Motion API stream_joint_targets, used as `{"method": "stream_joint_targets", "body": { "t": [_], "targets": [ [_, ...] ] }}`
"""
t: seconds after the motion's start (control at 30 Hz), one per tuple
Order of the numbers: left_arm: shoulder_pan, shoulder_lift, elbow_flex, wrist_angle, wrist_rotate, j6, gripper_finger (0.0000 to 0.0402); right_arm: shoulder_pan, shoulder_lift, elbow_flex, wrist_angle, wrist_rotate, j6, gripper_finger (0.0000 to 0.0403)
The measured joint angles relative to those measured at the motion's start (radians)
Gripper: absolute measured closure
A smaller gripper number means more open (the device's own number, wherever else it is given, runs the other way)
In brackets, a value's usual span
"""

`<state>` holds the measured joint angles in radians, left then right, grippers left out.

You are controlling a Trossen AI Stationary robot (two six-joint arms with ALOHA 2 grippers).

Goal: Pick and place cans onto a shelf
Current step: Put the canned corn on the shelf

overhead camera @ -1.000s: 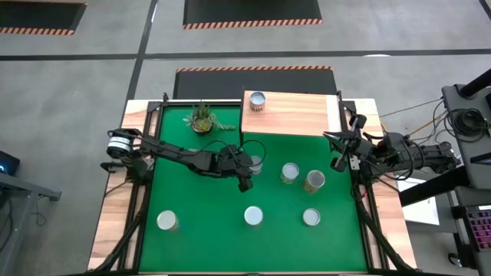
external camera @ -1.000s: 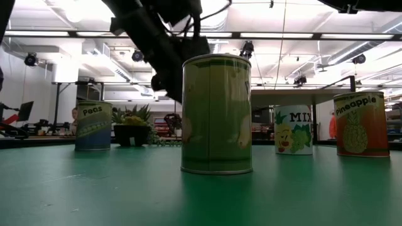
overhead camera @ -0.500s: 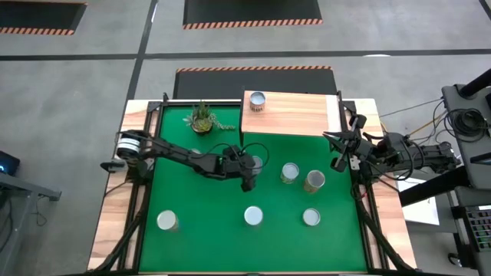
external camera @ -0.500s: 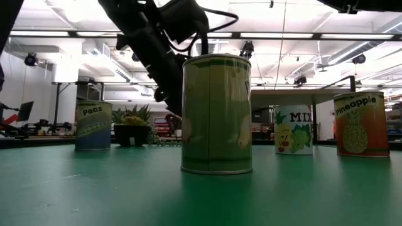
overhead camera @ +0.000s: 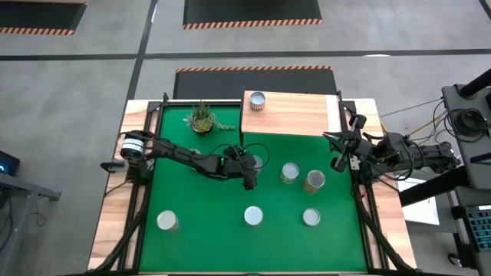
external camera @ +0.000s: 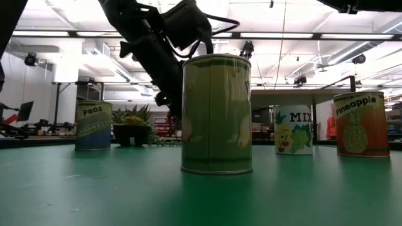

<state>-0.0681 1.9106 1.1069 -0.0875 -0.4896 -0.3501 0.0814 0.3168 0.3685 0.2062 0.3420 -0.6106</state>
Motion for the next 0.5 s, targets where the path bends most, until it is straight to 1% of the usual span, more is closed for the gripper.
{"method": "stream_joint_targets", "body": {
  "t": [0.3, 0.4, 0.5],
  "targets": [
    [0.0, 0.0, -0.001, 0.0, 0.0, -0.004, 0.0122, 0.0, 0.0, 0.0, 0.0, 0.0, 0.0, 0.039],
    [-0.001, -0.003, -0.001, 0.0, 0.0, -0.002, 0.0131, 0.0, 0.0, 0.0, 0.0, 0.0, 0.0, 0.039],
    [-0.003, -0.007, -0.001, -0.003, 0.001, 0.008, 0.0133, 0.0, 0.0, 0.0, 0.0, 0.0, 0.0, 0.039]
  ]
}}
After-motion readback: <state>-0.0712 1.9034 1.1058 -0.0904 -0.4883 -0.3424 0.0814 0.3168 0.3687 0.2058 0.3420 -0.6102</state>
